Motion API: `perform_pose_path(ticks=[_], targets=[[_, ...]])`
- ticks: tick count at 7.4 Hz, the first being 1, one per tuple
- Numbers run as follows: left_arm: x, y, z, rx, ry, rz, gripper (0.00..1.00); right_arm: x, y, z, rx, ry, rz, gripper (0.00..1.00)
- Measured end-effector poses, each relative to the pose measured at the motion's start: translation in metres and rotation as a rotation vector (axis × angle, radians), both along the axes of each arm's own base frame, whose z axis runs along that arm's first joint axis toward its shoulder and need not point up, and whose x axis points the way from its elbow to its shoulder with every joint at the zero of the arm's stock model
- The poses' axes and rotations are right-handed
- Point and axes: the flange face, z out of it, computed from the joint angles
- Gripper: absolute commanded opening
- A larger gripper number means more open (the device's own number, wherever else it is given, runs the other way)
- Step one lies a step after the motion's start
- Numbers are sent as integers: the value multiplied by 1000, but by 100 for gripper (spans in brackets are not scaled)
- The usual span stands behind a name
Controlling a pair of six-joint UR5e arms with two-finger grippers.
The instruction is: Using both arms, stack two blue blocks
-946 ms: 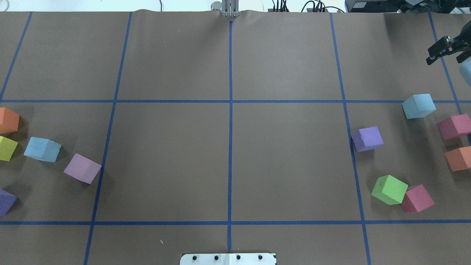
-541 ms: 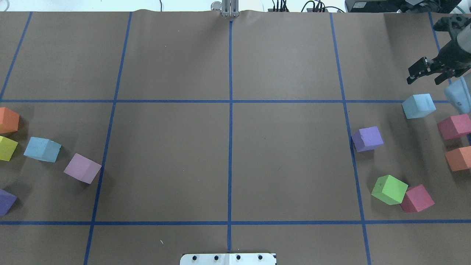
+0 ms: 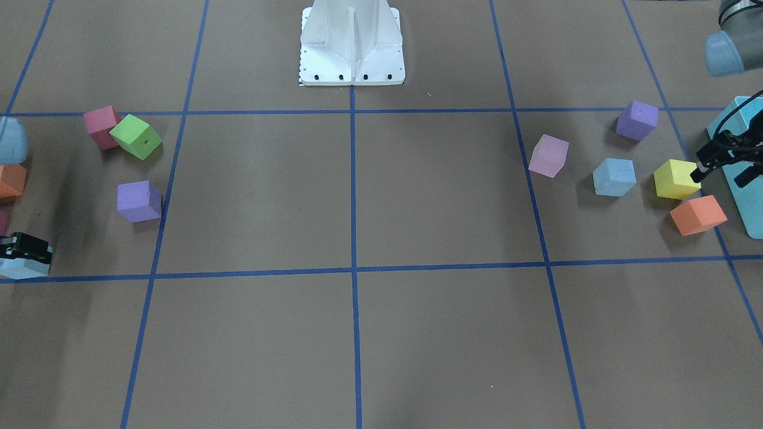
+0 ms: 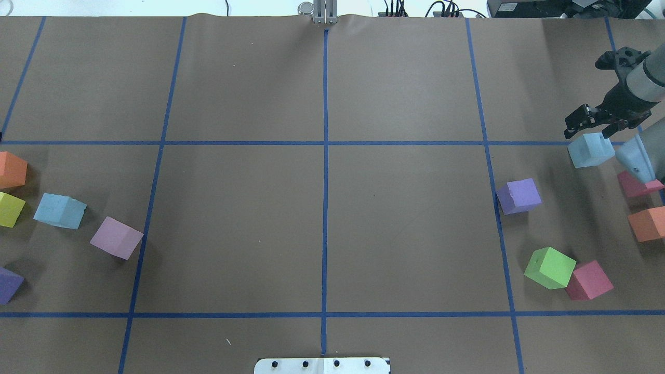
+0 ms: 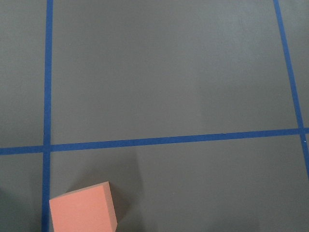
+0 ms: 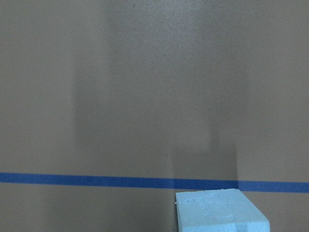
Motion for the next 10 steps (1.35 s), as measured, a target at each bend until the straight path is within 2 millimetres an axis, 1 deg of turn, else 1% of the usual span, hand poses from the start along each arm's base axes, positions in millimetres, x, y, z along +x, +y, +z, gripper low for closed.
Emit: perform_pose_path(ticks=[2,3,5,7,10], targets=[[6,1,-1,-3,2,5,98,1,2,5,15,17,-9,100],[8,2,-1,-2,4,7,98,3,6,11,21,23,-18,100],[9,2,-4,-1,7,5,98,10,20,26,28,25,-25,100],[9,2,-6,1,9,4,98,14,29,36,28,25,-25,100],[10,3,-10,3,13,3,98,12,28,38,32,25,-23,100]])
